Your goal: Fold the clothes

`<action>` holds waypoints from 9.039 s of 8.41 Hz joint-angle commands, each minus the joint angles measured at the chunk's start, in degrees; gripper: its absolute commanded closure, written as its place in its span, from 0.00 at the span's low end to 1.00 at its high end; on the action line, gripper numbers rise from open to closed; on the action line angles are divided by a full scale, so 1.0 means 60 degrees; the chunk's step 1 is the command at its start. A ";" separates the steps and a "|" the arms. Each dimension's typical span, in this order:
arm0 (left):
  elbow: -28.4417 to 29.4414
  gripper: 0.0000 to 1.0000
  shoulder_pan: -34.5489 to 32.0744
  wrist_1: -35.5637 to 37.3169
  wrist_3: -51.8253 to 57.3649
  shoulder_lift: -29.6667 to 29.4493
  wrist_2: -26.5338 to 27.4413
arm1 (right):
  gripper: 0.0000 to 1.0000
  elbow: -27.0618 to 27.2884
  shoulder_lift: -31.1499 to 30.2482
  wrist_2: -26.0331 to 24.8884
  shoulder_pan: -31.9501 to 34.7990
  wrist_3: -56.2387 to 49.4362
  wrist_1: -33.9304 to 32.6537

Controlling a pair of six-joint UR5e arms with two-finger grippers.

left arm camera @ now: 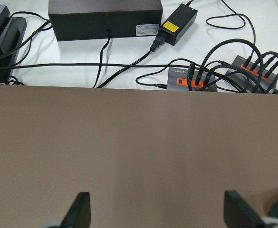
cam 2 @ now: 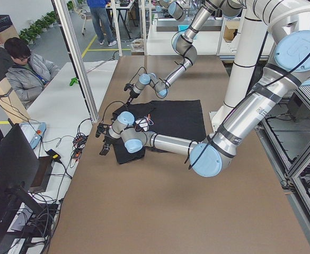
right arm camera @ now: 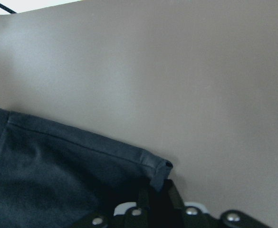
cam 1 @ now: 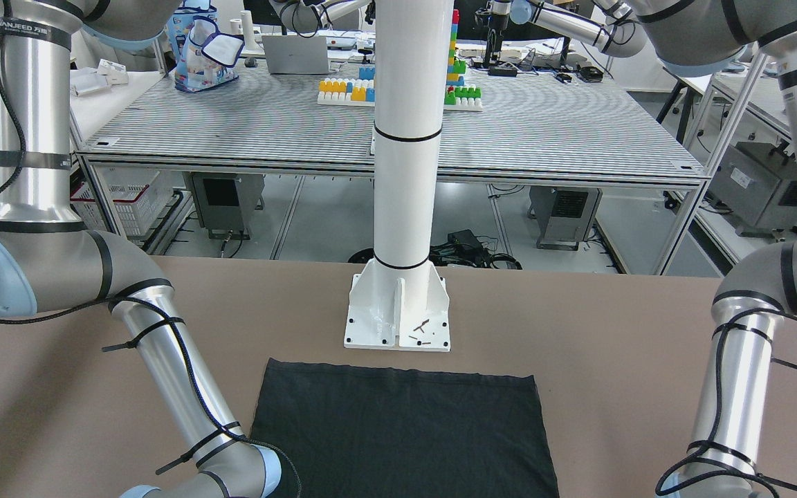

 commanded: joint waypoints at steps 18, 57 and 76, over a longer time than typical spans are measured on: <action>0.0550 0.00 0.0812 -0.1942 0.0146 0.0628 -0.0718 | 0.06 0.0829 0.0284 0.0366 0.0730 -0.1261 -0.0234; 0.0947 1.00 0.3112 0.2153 -0.3617 -0.3089 0.2268 | 0.06 0.1255 -0.0009 0.0308 0.0686 -0.1291 -0.0308; 0.3745 0.00 0.1839 -0.1626 -0.1260 -0.2797 0.0893 | 0.06 0.1606 -0.0390 0.0278 0.0686 -0.1291 -0.0293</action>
